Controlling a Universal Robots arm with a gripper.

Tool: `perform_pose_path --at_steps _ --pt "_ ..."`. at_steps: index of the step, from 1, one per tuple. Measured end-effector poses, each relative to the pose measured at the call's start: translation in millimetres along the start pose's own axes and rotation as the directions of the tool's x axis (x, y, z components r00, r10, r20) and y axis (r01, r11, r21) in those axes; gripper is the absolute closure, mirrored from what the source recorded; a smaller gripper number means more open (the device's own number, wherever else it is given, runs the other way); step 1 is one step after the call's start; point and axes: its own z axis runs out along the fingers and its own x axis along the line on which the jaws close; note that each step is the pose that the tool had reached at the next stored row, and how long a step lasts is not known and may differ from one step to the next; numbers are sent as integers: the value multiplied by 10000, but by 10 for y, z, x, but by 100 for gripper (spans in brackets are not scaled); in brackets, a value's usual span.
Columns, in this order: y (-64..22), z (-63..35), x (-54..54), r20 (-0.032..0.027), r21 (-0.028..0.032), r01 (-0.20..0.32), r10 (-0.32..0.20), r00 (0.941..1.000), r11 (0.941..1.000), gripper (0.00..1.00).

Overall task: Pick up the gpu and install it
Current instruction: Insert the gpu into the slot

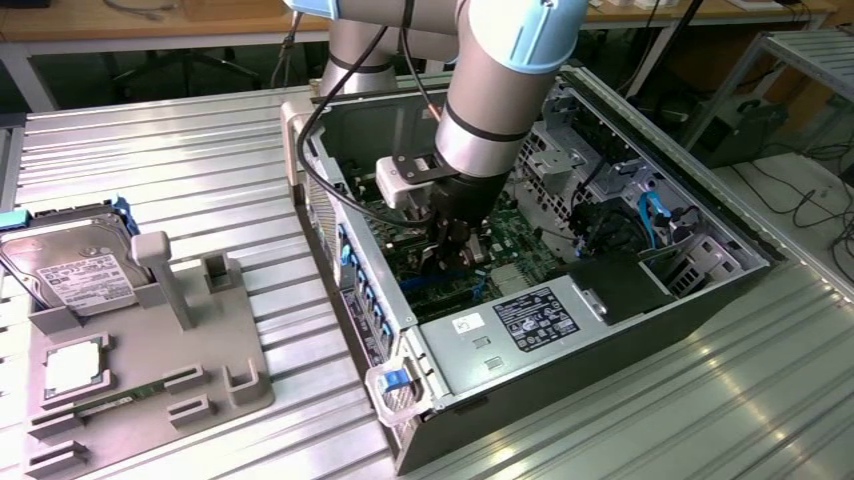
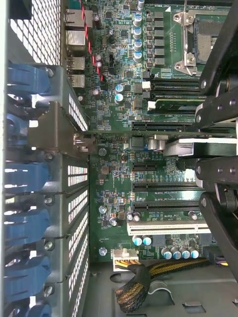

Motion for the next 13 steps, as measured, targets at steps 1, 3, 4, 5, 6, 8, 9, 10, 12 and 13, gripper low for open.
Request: perform_pose_path --at_steps 1,3,4,5,6,8,9,10,12,13 --pt "0 0 0 0 0 0 0 10000 10000 73" --pt "0 0 0 0 0 0 0 10000 10000 73" --pt "0 2 -3 2 1 0 0 10000 10000 73" --pt "0 2 -5 1 1 0 0 10000 10000 73" --pt "0 2 -6 1 1 0 0 10000 10000 73" --pt "0 3 -9 0 0 0 0 10000 10000 73" --pt "0 3 -8 -1 0 1 -1 10000 10000 73" --pt "0 3 -8 -1 0 2 -2 10000 10000 73" --pt "0 5 -13 1 0 2 -2 10000 10000 73" --pt "0 6 -14 1 1 2 -2 10000 10000 73"
